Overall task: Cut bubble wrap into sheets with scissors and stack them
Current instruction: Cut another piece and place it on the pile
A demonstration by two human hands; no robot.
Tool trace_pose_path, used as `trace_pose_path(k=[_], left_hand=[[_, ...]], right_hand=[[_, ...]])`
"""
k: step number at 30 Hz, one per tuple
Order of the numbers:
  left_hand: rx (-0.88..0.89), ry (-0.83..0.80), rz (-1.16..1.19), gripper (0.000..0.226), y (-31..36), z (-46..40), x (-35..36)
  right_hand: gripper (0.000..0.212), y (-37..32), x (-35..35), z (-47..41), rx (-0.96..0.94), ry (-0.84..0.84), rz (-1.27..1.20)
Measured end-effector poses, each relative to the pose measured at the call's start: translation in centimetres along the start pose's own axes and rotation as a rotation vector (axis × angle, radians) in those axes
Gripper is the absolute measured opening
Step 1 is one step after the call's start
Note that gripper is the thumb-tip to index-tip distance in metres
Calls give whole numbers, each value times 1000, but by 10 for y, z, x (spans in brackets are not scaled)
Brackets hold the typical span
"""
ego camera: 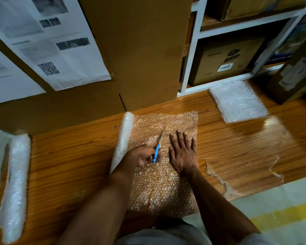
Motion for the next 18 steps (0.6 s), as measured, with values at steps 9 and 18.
trace_pose_path(k=[9, 18], left_hand=[[-57, -117, 68, 35, 7, -1, 1], [-39, -135, -5, 63, 26, -7, 2]], right_hand=[[68, 1, 2, -1, 5, -5, 17], [68, 2, 3, -2, 7, -1, 12]])
Point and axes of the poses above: each hand's wrist, its own z-axis away from the middle knuckle, its own x-axis out of the palm, y = z × x, the point moved 3 cm from there along -z, towards the middle knuckle, and after that the axes turned 13 degrees about y, right-handed, at the moved point
